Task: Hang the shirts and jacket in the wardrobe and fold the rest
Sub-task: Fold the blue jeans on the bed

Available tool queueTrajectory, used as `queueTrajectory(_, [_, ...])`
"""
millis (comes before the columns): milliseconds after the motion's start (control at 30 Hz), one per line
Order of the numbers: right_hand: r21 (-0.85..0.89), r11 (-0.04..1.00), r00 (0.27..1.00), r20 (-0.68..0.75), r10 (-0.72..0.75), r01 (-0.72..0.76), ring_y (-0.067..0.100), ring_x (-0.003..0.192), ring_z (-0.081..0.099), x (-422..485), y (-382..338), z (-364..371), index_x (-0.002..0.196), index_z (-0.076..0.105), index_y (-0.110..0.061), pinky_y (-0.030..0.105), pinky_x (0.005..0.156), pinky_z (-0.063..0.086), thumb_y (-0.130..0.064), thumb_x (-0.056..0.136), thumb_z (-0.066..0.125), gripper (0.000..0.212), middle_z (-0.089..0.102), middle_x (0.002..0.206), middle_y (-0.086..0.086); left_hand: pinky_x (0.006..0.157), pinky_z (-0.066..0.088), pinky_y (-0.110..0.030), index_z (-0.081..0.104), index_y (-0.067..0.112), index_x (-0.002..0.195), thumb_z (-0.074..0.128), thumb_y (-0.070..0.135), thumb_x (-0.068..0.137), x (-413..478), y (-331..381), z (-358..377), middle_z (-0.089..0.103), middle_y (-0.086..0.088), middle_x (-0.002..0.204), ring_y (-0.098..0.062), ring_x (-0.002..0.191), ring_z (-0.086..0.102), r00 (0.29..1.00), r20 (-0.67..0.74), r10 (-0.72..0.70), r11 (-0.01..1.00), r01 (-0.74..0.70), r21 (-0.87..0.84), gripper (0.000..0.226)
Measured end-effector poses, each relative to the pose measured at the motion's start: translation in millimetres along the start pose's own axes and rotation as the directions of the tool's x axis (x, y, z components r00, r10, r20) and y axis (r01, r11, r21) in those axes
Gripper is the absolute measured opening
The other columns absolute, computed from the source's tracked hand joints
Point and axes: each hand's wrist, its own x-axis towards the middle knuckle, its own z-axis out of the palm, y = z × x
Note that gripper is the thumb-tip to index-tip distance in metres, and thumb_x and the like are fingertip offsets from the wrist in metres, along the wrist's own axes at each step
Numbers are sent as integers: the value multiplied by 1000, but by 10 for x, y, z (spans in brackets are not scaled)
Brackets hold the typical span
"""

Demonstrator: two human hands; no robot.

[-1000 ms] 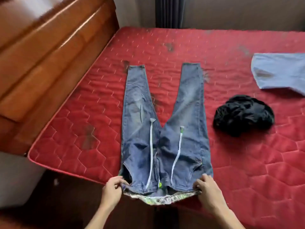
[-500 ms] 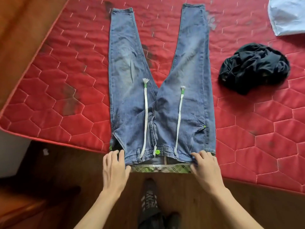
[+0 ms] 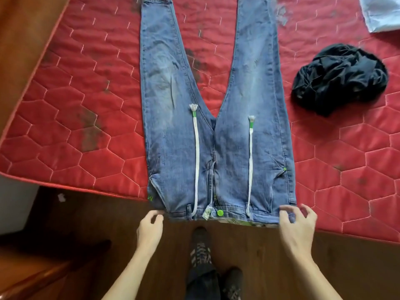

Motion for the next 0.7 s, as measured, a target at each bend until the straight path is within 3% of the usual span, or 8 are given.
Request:
queueTrajectory(33, [39,998,998,-25,50,-49,28,120,48,20,-19,-1,105,66,-20,36,106,34,-17,88,65,16,44,131,11,88,45,-36,64,21,98,65,17,92,27,55,5,65,-5,101,-29,106,62,999,-14,-48,992,46,-122,6])
queueTrajectory(133, [59,979,981,-2,195,-194,35,115,56,52,-43,-33,127,49,-14,44,99,41,-30,82,77,55,60,122,15,85,44,-33,55,12,109,79,22,82,54,104,-8,62,-1,97,-22,97,61,986,-56,-155,947,133,-292,37])
queueTrajectory(233, [115,965,972,53,229,-234,31,108,61,-11,-171,-104,128,52,-13,40,93,46,-23,80,79,56,67,118,13,91,48,-38,49,15,120,85,23,77,84,27,-80,66,-2,100,-22,98,63,974,4,-229,920,217,-327,57])
queueTrajectory(300, [197,967,986,59,154,-162,27,99,63,-127,-416,-149,128,56,-14,34,84,44,-10,82,72,49,68,114,9,96,51,-42,58,11,108,85,17,75,106,5,-155,73,-7,97,-28,98,68,965,123,-231,880,262,-396,43])
queueTrajectory(400, [346,938,996,88,2,-33,15,98,63,-365,-939,-116,139,53,-17,29,85,46,-2,84,63,58,66,124,2,88,54,-39,76,7,87,79,8,78,54,68,-264,78,-5,84,-28,93,72,978,150,-142,892,192,-409,10])
queueTrajectory(500, [439,891,965,164,-206,116,-4,89,64,-631,-1512,78,141,53,-22,19,84,53,5,83,58,64,67,124,-7,82,55,-37,76,8,90,72,1,80,-38,195,-356,78,-9,87,-27,87,71,980,178,-87,852,165,-497,12])
queueTrajectory(600, [390,882,875,288,-390,265,-1,65,58,-903,-1985,432,145,49,-32,17,66,50,1,82,58,72,69,122,-8,83,58,-44,70,5,101,66,-3,83,-127,329,-430,76,-15,95,-32,89,73,961,269,-63,801,209,-560,20])
queueTrajectory(700, [219,804,704,394,-591,552,16,101,63,-1158,-2242,859,147,46,-29,26,86,49,-9,80,57,71,66,122,0,78,58,-48,67,3,111,63,-4,86,-157,335,-465,76,-19,95,-38,86,72,953,301,-35,763,220,-608,26])
